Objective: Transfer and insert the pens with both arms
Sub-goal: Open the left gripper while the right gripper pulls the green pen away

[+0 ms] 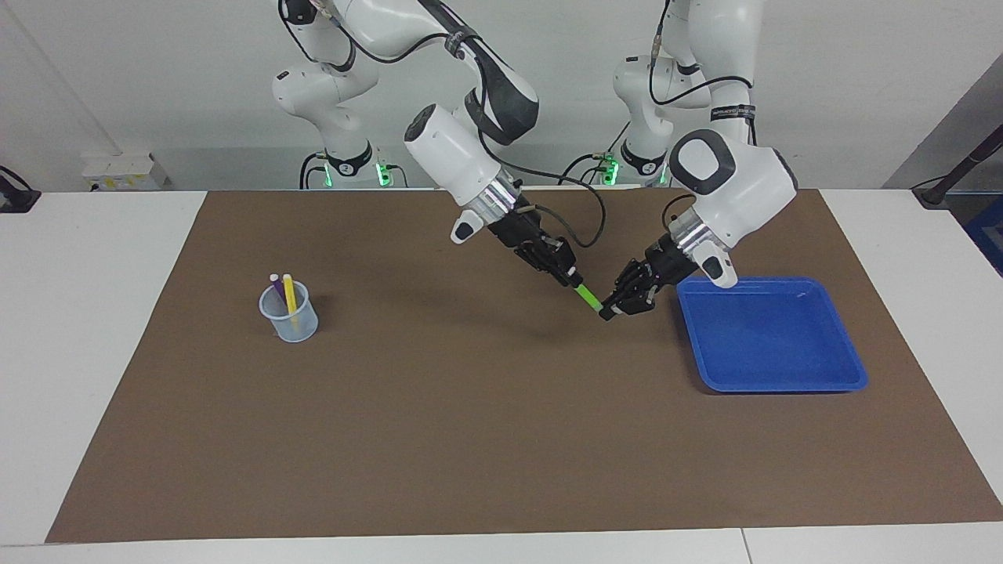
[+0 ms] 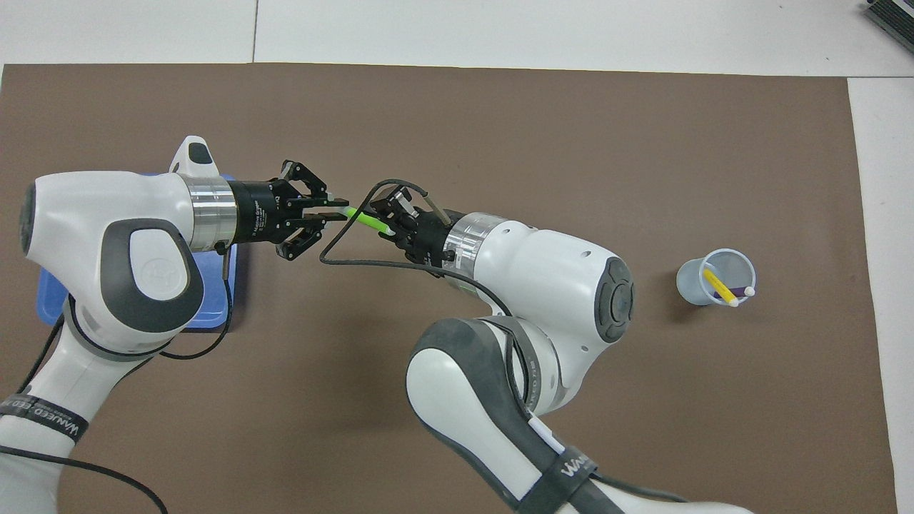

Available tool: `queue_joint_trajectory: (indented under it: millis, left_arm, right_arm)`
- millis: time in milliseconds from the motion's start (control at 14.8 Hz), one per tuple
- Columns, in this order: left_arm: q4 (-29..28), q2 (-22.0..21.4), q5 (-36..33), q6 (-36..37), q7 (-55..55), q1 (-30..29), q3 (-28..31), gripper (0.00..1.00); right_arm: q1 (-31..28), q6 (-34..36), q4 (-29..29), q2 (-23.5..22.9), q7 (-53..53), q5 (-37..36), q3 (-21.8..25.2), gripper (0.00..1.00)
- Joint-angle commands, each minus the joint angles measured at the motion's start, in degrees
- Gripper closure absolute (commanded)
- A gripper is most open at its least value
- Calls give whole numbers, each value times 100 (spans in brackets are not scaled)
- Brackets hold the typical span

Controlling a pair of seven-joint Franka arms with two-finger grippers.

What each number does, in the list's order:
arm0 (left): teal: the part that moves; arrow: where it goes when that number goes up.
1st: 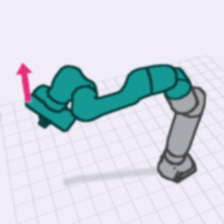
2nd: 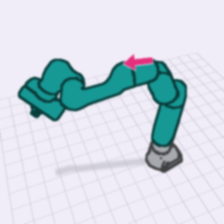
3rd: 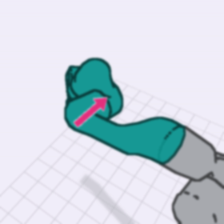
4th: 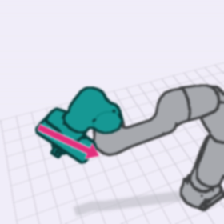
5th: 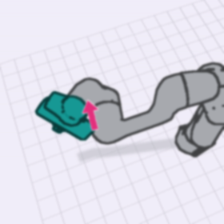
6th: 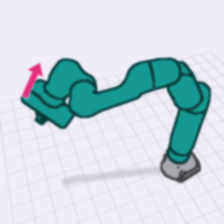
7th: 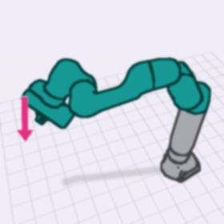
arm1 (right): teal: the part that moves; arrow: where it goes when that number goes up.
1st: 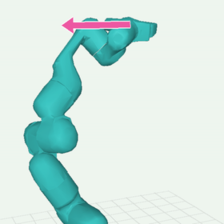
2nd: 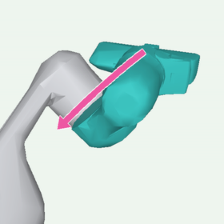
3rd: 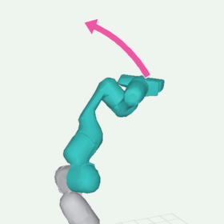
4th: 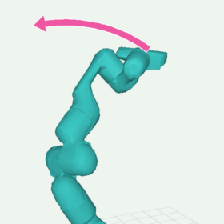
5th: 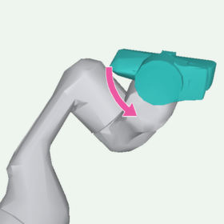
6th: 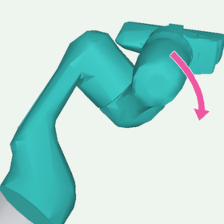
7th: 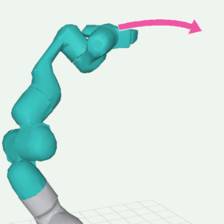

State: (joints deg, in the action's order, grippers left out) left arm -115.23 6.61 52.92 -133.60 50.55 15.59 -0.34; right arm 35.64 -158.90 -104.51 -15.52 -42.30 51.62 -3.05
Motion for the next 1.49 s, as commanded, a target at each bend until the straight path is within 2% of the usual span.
queue_joint_trajectory:
  millis: [0,68,406,473,609,812,1015,1150,1420]
  left_arm:
    - [-210,-178,87,-78,25,120,60,100]
    - [-210,-178,87,-78,25,111,60,100]
    - [-201,-178,87,-122,35,164,69,100]
    - [-184,-169,78,-131,17,164,60,83]
    - [-193,-169,87,-192,17,190,60,27]
    - [-193,-178,78,-202,17,190,60,8]
    - [-193,-178,78,-202,16,199,60,0]
    - [-193,-178,78,-202,-1,199,69,0]
    - [-175,-186,52,-166,-342,181,95,0]
  right_arm:
    - [-13,-89,98,-74,-15,147,-38,97]
    - [-13,-89,98,-74,-6,147,-38,100]
    - [-13,-80,89,-83,3,147,-38,100]
    - [-13,-80,89,-83,11,147,-38,100]
    - [-13,-62,89,-83,20,147,-38,100]
    - [-31,34,63,-74,309,68,-29,100]
    - [-136,490,-86,-4,1064,-20,23,100]
    - [-320,859,-148,48,1338,-352,33,100]
    - [-865,2123,-140,198,1742,-2161,24,100]
